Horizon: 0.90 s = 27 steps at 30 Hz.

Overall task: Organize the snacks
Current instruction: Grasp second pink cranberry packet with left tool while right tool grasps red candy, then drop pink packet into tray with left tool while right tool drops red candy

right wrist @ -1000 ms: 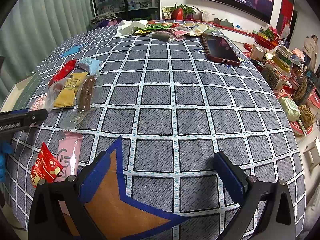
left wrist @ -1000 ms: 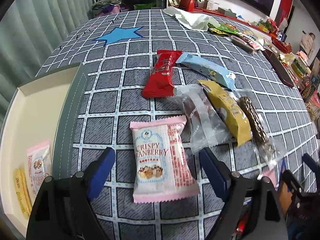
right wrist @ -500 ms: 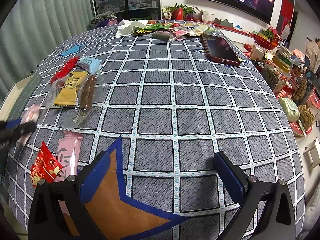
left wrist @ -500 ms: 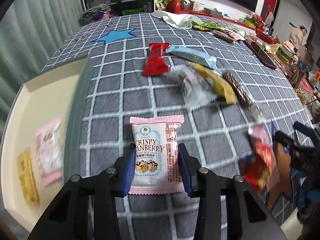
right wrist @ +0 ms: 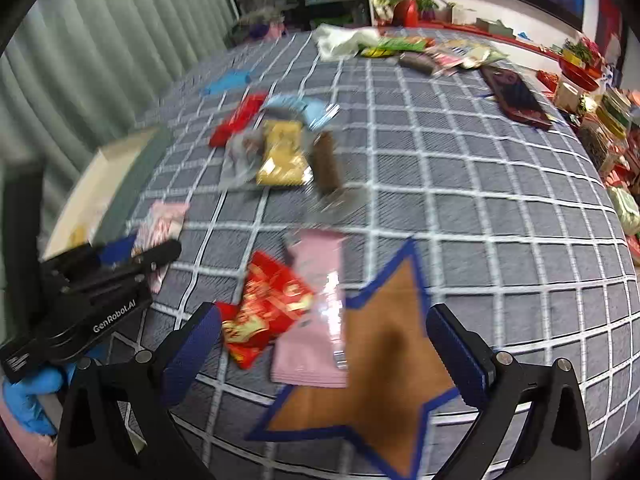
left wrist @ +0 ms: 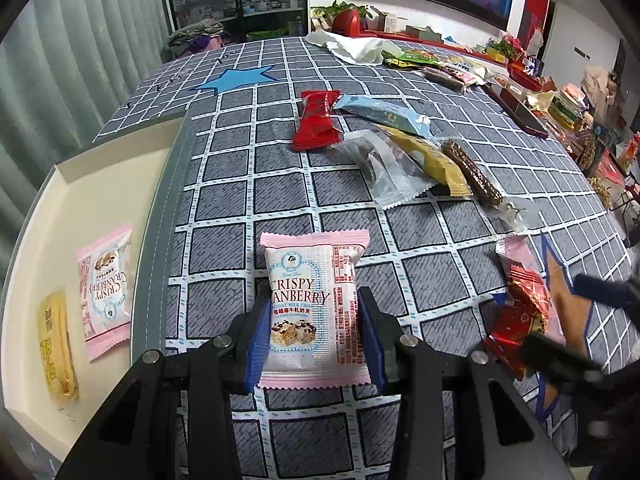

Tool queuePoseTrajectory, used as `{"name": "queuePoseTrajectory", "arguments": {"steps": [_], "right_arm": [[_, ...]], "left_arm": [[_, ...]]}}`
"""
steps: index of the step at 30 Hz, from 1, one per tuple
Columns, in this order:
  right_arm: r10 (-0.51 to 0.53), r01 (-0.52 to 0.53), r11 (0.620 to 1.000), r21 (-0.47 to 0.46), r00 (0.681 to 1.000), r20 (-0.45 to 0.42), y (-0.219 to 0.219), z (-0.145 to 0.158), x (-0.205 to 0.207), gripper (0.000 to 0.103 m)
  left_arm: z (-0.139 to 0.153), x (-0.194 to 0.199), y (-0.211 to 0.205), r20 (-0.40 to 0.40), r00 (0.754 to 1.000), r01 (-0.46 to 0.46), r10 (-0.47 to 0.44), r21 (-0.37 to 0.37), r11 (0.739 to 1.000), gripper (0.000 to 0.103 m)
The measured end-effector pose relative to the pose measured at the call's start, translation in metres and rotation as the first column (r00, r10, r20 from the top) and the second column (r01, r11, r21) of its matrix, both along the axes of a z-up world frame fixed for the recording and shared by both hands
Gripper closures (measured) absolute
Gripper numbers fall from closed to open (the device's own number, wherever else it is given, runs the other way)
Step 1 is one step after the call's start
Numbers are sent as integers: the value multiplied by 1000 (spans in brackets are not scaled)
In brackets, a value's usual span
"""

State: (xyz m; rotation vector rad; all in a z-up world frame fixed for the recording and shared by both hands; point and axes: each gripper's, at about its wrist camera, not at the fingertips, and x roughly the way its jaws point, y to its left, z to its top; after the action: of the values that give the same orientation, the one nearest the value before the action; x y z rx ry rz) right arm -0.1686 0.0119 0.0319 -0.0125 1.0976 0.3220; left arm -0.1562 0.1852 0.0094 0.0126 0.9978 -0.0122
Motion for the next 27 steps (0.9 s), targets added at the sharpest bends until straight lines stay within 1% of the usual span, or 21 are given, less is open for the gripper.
{"name": "queuePoseTrajectory", "arguments": {"steps": [1, 2, 3, 4, 5, 6, 7, 9, 11, 15, 19, 22, 24, 27], "right_arm": [[6, -7, 1000, -18, 1000, -11, 9, -4, 0, 18], [18, -19, 1000, -19, 999, -30, 15, -8, 1, 25], [18, -18, 997, -70, 1000, -7, 21, -8, -1, 34], [28, -27, 993, -113, 1000, 11, 28, -9, -3, 50], [32, -28, 990, -139, 999, 31, 31, -10, -4, 55], [32, -27, 991, -129, 999, 33, 30, -9, -3, 57], [23, -20, 995, -99, 999, 25, 26, -8, -3, 58], [-9, 9, 1000, 1, 1000, 10, 9, -3, 0, 70], [-25, 25, 997, 74, 1000, -5, -5, 4, 1, 70], [-32, 31, 996, 80, 999, 16, -12, 15, 2, 70], [-28, 25, 995, 92, 999, 31, -13, 24, 1, 70], [-30, 27, 995, 98, 999, 34, -18, 28, 1, 70], [-36, 33, 991, 131, 999, 28, -25, 30, -2, 70], [-54, 52, 978, 203, 999, 6, -37, 33, -2, 70]], "left_arm": [[0, -1, 0, 2, 1000, 0, 0, 1, 1000, 58], [0, -1, -1, 5, 1000, 0, 0, 5, 1000, 58], [-1, -1, -2, 6, 1000, 0, 0, 6, 1000, 58], [-1, 0, -2, 7, 1000, 2, -2, 6, 1000, 58], [-1, 1, -2, 5, 1000, 5, -5, 5, 1000, 59], [-1, 2, -2, -1, 1000, 10, -10, -3, 1000, 60], [0, 2, -1, -3, 1000, 14, -14, -15, 1000, 61], [1, 0, 1, -4, 1000, 19, -20, -48, 999, 62], [3, -3, 3, 1, 1000, 20, -20, -82, 996, 62], [10, -9, -1, 26, 999, 31, -28, -94, 995, 62], [24, -17, -3, 67, 997, 47, -43, -63, 997, 62], [32, -23, 0, 90, 995, 52, -47, -59, 997, 62], [37, -26, 3, 102, 994, 53, -47, -59, 997, 62], [46, -30, 7, 127, 991, 50, -43, -57, 997, 62]]}}
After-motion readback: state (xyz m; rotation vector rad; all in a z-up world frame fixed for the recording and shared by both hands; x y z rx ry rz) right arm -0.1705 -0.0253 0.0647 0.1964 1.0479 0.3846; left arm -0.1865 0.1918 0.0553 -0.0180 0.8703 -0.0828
